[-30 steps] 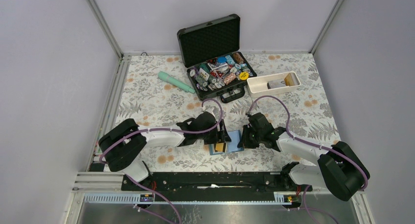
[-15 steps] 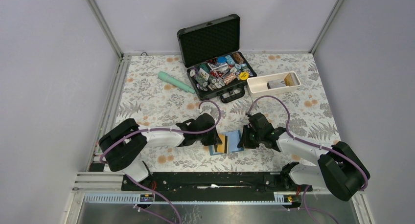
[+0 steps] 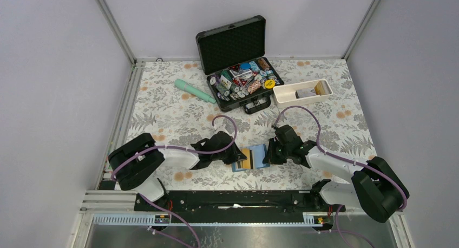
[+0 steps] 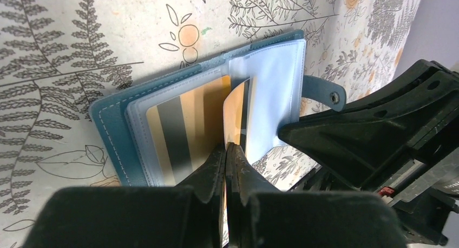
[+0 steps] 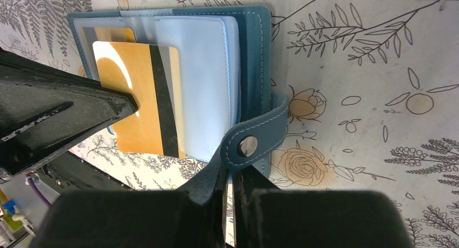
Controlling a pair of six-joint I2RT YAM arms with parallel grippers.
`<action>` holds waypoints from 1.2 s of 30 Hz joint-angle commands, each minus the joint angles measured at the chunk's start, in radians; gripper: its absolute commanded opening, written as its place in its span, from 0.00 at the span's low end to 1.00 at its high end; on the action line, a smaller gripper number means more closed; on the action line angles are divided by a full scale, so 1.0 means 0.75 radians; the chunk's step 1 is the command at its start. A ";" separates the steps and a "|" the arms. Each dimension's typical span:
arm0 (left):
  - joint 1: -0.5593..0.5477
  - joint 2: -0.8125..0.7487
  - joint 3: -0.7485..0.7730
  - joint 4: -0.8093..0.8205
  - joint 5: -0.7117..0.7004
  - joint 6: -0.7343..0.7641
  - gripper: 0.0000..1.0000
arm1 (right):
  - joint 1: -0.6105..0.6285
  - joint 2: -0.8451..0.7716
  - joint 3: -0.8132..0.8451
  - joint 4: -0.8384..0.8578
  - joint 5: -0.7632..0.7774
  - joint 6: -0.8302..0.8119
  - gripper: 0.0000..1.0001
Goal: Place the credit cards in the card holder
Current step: Insert the credit card into the card holder.
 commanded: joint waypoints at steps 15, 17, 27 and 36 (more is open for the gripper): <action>-0.042 0.048 -0.132 0.164 -0.178 -0.188 0.00 | 0.007 0.005 -0.019 -0.030 0.034 -0.035 0.00; -0.047 0.052 -0.139 0.189 -0.190 -0.209 0.00 | 0.009 0.006 -0.019 -0.031 0.034 -0.036 0.00; -0.070 0.099 -0.148 0.258 -0.197 -0.264 0.00 | 0.009 0.013 -0.018 -0.031 0.032 -0.039 0.00; -0.082 0.142 -0.134 0.289 -0.180 -0.274 0.00 | 0.008 0.015 -0.017 -0.029 0.028 -0.043 0.00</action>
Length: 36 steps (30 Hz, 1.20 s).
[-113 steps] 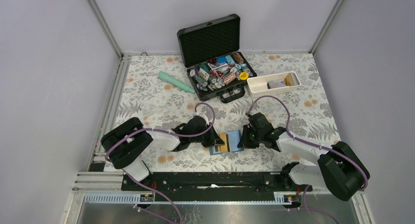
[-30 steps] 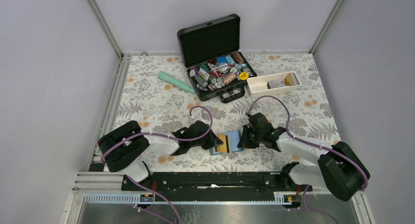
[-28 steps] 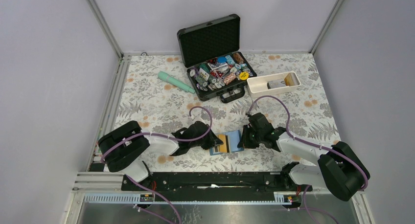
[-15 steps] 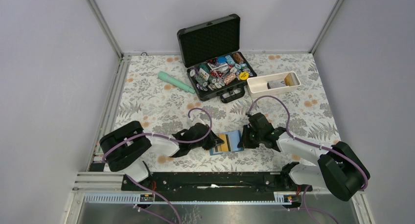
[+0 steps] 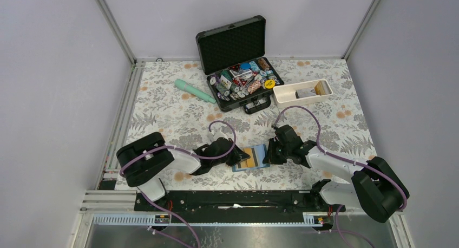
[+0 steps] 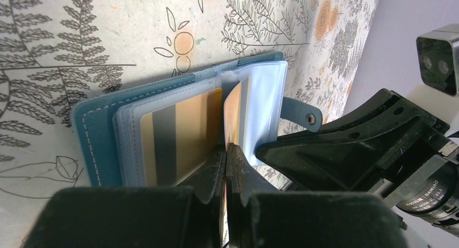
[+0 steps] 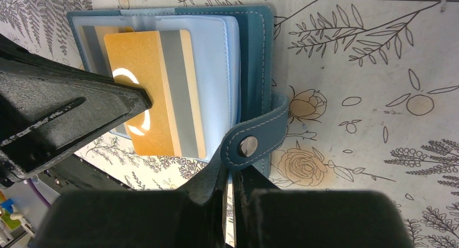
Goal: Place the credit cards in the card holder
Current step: Insert the credit card into the card holder.
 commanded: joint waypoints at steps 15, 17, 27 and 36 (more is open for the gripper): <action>-0.020 0.065 0.039 -0.179 -0.021 0.067 0.17 | 0.008 0.014 -0.021 -0.030 0.032 -0.036 0.00; -0.020 0.059 0.049 -0.210 -0.025 0.078 0.25 | 0.008 0.014 -0.021 -0.031 0.032 -0.035 0.00; -0.026 -0.005 0.128 -0.404 -0.076 0.158 0.44 | 0.008 0.013 -0.023 -0.026 0.030 -0.038 0.00; -0.045 -0.056 0.224 -0.622 -0.147 0.202 0.66 | 0.008 0.007 -0.027 -0.026 0.028 -0.039 0.00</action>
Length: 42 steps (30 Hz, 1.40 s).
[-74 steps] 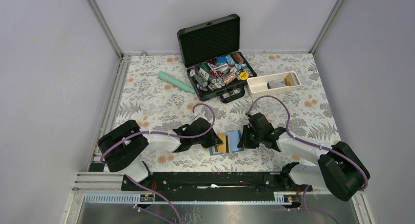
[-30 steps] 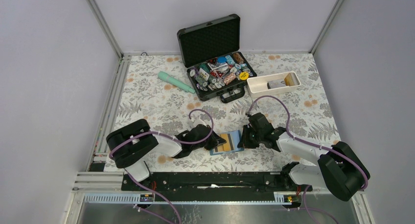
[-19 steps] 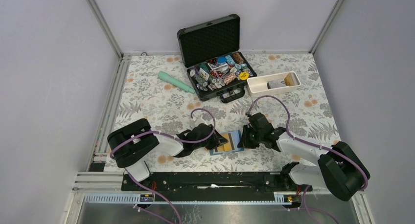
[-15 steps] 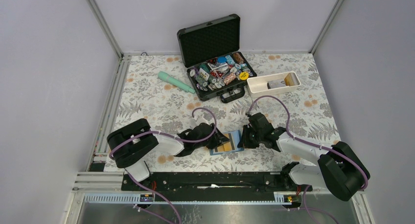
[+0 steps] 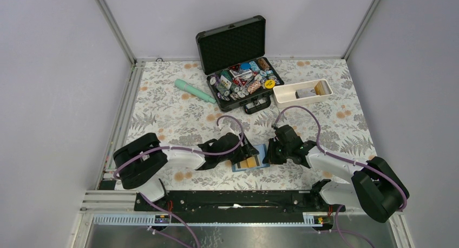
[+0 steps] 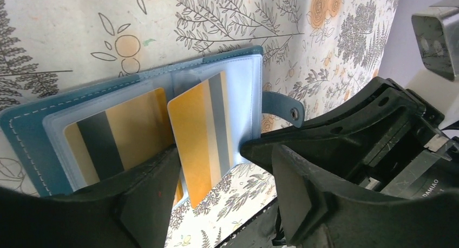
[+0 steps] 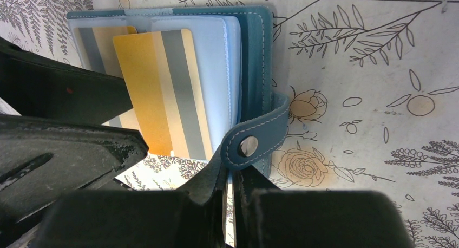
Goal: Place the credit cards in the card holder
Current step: Insert the credit card into the card holder.
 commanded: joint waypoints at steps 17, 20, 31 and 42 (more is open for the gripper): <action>-0.036 0.007 0.156 -0.504 -0.120 0.093 0.84 | 0.009 -0.009 -0.031 -0.029 0.029 -0.037 0.00; -0.037 0.023 0.155 -0.485 -0.107 0.088 0.84 | 0.008 -0.010 -0.034 -0.030 0.029 -0.036 0.00; -0.038 0.101 0.156 -0.402 -0.051 0.082 0.84 | 0.008 -0.022 -0.041 -0.029 0.029 -0.033 0.00; -0.038 0.119 0.139 -0.322 -0.017 0.056 0.84 | 0.008 -0.028 -0.045 -0.032 0.029 -0.029 0.00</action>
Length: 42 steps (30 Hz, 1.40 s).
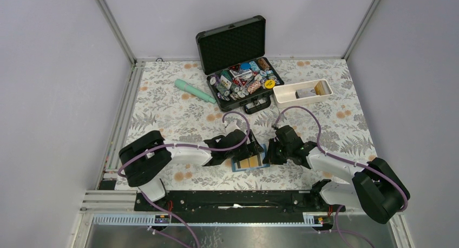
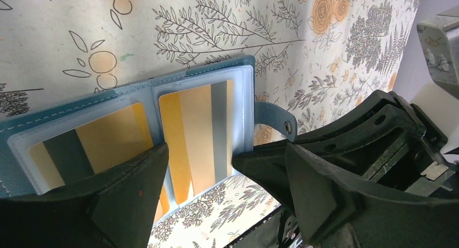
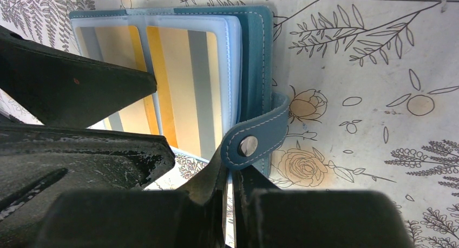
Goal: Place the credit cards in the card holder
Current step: Insert the credit card into the card holder.
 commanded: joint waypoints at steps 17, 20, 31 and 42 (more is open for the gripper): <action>-0.025 -0.034 -0.112 -0.108 0.062 -0.061 0.84 | 0.009 -0.016 -0.023 -0.048 0.042 -0.024 0.00; -0.035 -0.047 -0.111 -0.127 0.060 -0.063 0.84 | 0.008 -0.027 -0.019 -0.061 0.048 -0.024 0.08; -0.048 -0.044 -0.107 -0.173 0.037 -0.061 0.85 | 0.007 -0.109 -0.016 -0.108 0.088 -0.020 0.24; -0.050 -0.012 -0.086 -0.166 0.052 -0.052 0.86 | 0.008 -0.051 -0.038 -0.011 0.005 0.002 0.19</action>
